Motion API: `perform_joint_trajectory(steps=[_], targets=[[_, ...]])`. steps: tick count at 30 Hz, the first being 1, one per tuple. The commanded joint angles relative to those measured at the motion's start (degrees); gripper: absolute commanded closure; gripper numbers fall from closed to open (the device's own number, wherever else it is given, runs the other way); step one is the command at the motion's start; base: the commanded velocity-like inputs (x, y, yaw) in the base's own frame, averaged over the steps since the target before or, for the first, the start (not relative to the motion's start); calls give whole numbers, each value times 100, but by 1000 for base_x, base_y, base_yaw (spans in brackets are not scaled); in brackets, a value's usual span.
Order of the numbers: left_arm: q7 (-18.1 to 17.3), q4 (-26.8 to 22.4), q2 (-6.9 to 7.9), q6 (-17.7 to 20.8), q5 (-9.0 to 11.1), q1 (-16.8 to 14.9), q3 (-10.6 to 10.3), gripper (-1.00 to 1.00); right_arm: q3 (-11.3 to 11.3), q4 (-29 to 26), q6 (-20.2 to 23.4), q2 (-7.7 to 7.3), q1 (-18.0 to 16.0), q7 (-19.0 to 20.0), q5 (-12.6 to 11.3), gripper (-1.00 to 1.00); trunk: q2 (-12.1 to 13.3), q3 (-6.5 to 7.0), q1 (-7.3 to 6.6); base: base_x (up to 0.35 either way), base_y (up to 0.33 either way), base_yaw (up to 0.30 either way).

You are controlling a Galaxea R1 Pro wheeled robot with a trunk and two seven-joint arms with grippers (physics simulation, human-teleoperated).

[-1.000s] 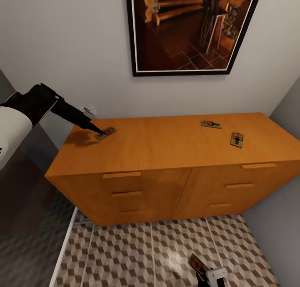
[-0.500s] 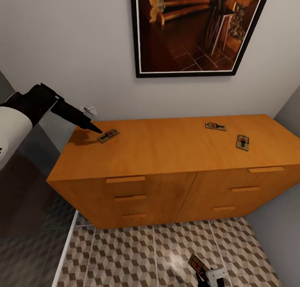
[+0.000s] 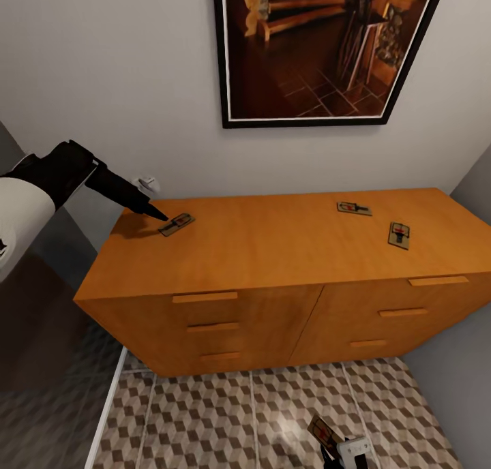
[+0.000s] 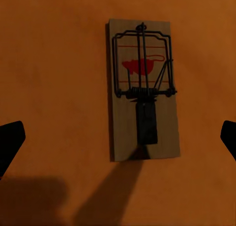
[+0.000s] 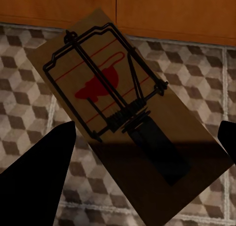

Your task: Take the four mousetraps from the cabinet in the bathroom and place them on the bathroom floor. Make sure all four end up on the same floor surface, and ensure that at least two of them are either under or directly next to the same bathroom sink.

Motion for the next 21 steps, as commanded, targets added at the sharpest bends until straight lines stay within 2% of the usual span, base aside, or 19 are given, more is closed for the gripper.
perform_joint_trajectory(steps=[1, 21], targets=[[-32, -13, -1, 60, -60, 2, 32, -100, 15, 3, -18, -2, -4, 23, -27, 100, -2, -4, 0, 2, 0, 0], [3, -13, -30, 68, -71, 3, 31, -100, 18, 4, -231, -2, -5, 23, -27, 100, -2, -4, 0, 33, -25, 0]])
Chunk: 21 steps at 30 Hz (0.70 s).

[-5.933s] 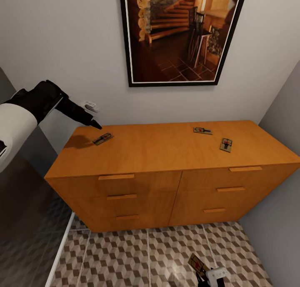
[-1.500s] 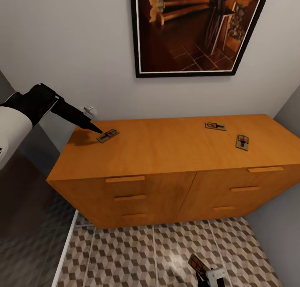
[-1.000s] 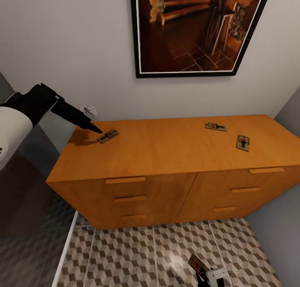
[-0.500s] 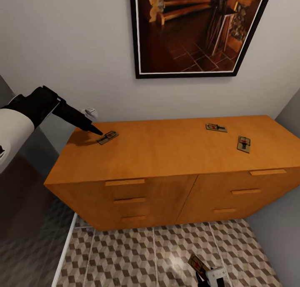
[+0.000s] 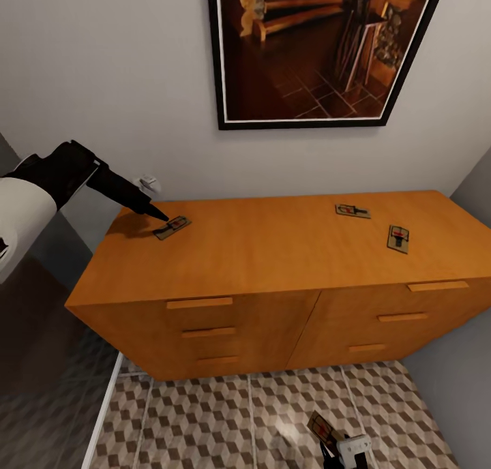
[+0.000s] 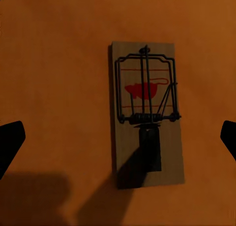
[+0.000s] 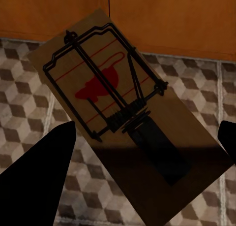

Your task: Take the four mousetraps from the cabinet in the bathroom and place them on the bathroom floor. Make sure all four end up on the same floor surface, and ensure that at least two of them are either under or directly next to the same bathroom sink.

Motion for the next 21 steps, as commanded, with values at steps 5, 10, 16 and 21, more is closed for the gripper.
perform_joint_trajectory(steps=[5, 10, 16, 21], targets=[[-27, -13, -12, 59, -60, 0, 30, -100, 13, 4, -18, -2, -4, 21, -26, 100, -2, -4, 0, 0, 0, 0], [-15, -13, -16, 59, -69, 2, -93, -100, 16, 4, -21, -2, -4, 21, -26, 100, -2, -4, 0, 0, 0, 0], [290, -13, -73, 77, -60, 1, -283, -100, 15, 4, -25, -2, -3, 21, -26, 100, -2, -4, 0, 0, 0, 0], [363, -13, -110, 85, -58, 0, -303, -100, 18, 4, -26, -2, -5, 21, -26, 100, -2, -4, 0, 0, 0, 0]])
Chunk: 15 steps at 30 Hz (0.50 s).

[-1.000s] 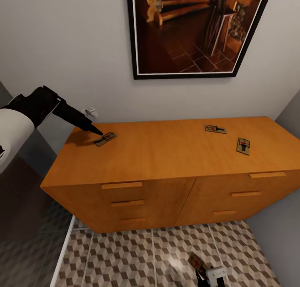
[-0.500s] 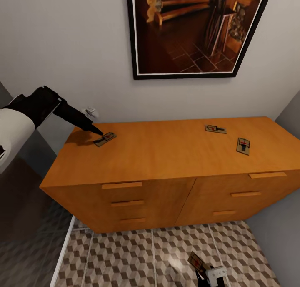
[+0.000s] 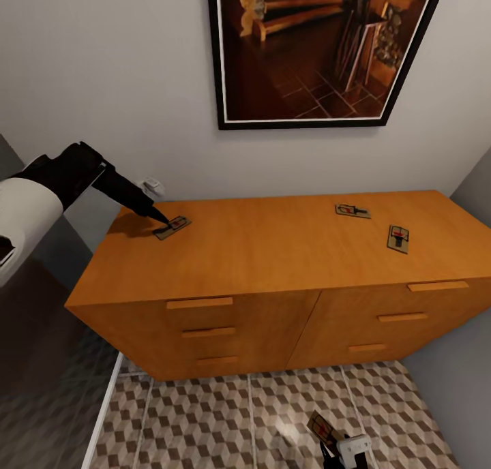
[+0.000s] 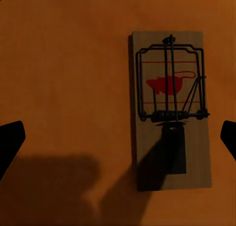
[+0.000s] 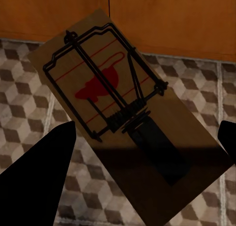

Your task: Take the four mousetraps from the cabinet in the bathroom and place them on the bathroom floor. Make sure all four end up on the same floor surface, and ensure that at least two of them are either under or directly next to the same bathroom sink.

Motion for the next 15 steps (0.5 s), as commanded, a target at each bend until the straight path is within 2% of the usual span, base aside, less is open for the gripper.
perform_joint_trajectory(steps=[1, 12, 15], targets=[[-33, -14, -3, 54, -61, 1, 30, -100, 17, 4, -17, -2, -3, 21, -26, 100, -2, -4, 0, 0, 0, 0], [-37, -16, -20, 59, -52, 3, 26, -100, 16, 4, -18, -2, -3, 21, -26, 100, -2, -4, 0, 1, -1, 0], [-37, -16, -21, 57, -52, 5, 24, -100, 17, 4, -18, -2, -2, 21, -25, 100, -2, -4, 0, 67, -138, 0]])
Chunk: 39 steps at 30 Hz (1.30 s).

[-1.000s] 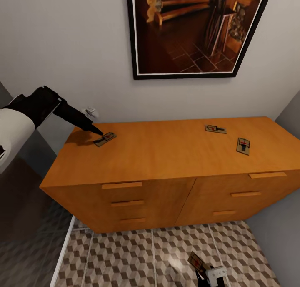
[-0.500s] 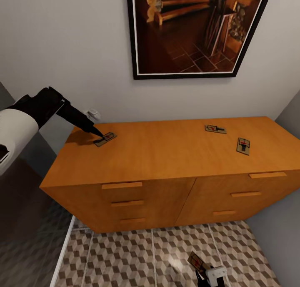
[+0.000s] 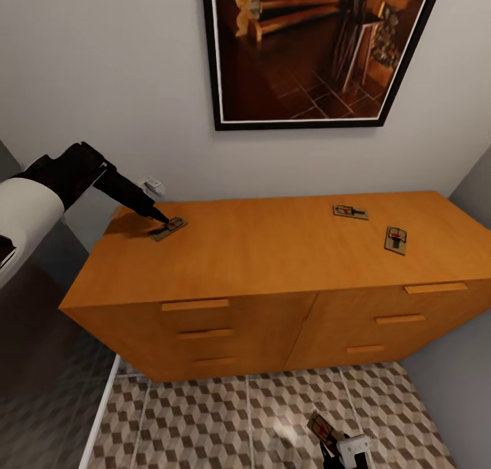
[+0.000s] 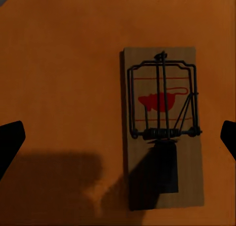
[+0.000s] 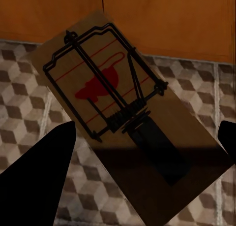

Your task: Take the four mousetraps from the cabinet in the bathroom and place them on the bathroom floor. Make sure all four end up on the same floor surface, and ensure that at least two of them are either under or directly next to the same bathroom sink.

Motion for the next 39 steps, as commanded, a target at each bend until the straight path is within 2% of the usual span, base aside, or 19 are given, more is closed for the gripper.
perform_joint_trajectory(steps=[1, 26, 39], targets=[[-37, -13, 0, 54, -60, -1, 32, -100, 16, 3, -16, -2, 0, 21, -27, 100, -2, -4, 1, 112, -213, 0], [-57, -10, 1, 50, -52, 52, 31, -100, 11, 3, -16, -2, -3, 21, -27, 100, -2, -4, 1, 13, -65, 0], [-62, -18, 1, 59, -57, 65, 31, -100, 10, 3, -16, -2, 1, 21, -27, 100, -2, -4, 1, -101, -87, 0]])
